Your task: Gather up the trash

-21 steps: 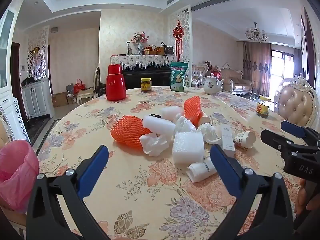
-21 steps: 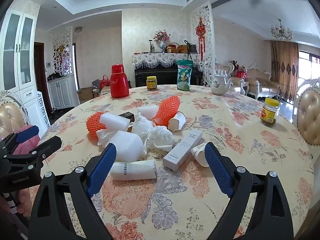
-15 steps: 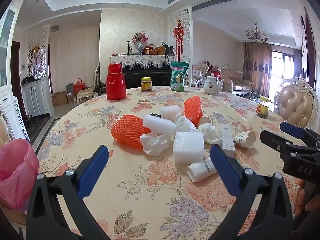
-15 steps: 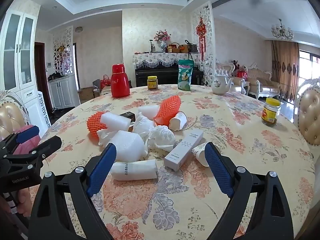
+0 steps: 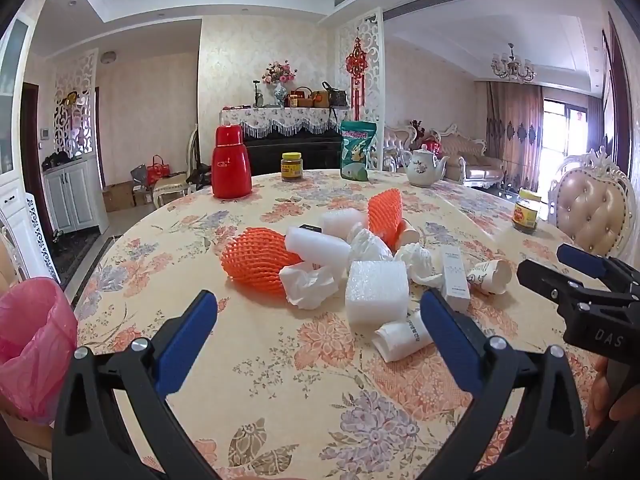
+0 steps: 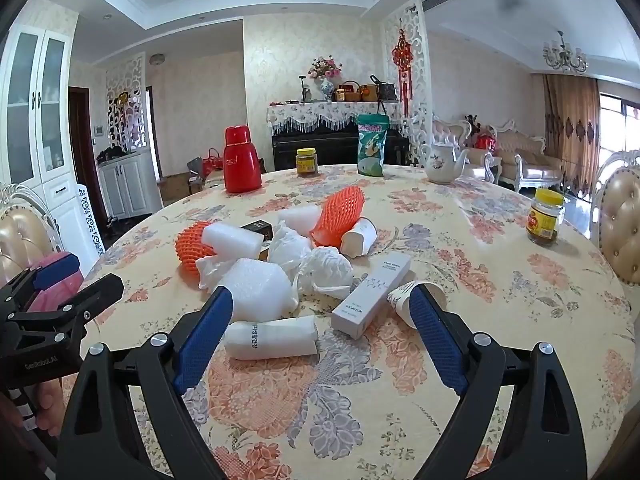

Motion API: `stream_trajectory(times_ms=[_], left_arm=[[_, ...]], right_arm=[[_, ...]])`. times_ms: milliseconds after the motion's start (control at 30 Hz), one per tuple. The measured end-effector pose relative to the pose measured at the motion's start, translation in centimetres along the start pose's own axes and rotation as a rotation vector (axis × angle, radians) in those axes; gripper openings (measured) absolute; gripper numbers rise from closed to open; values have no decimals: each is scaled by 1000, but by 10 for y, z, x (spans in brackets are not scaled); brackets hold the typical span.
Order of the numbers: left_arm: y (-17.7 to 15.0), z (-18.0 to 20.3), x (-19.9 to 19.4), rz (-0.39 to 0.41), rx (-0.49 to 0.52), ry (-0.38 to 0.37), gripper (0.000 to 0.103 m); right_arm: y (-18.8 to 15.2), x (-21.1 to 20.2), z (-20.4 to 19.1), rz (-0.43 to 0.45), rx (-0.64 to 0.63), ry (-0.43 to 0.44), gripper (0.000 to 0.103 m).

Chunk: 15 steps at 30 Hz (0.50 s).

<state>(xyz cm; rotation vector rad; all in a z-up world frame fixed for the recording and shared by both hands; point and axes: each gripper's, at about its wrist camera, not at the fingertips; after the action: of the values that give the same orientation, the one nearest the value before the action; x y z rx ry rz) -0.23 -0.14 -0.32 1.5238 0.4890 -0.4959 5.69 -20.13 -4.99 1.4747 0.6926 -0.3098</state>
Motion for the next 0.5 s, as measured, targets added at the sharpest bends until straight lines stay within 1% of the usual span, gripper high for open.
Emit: stream_trajectory(times_ms=[500], left_arm=[[4, -4, 2, -12, -13, -2, 99]], right_arm=[[-1, 3, 1, -6, 7, 14, 85]])
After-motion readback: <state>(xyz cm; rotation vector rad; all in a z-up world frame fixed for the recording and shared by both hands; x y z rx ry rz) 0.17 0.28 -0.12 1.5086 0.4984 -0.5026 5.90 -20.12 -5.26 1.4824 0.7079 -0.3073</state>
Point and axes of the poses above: each gripper's, at about its wrist camera, not at the fingertips, and x roughly the way its jaws point, z to its right, y to its top, and after that the axes turned 14 degrees about -z, right-handed
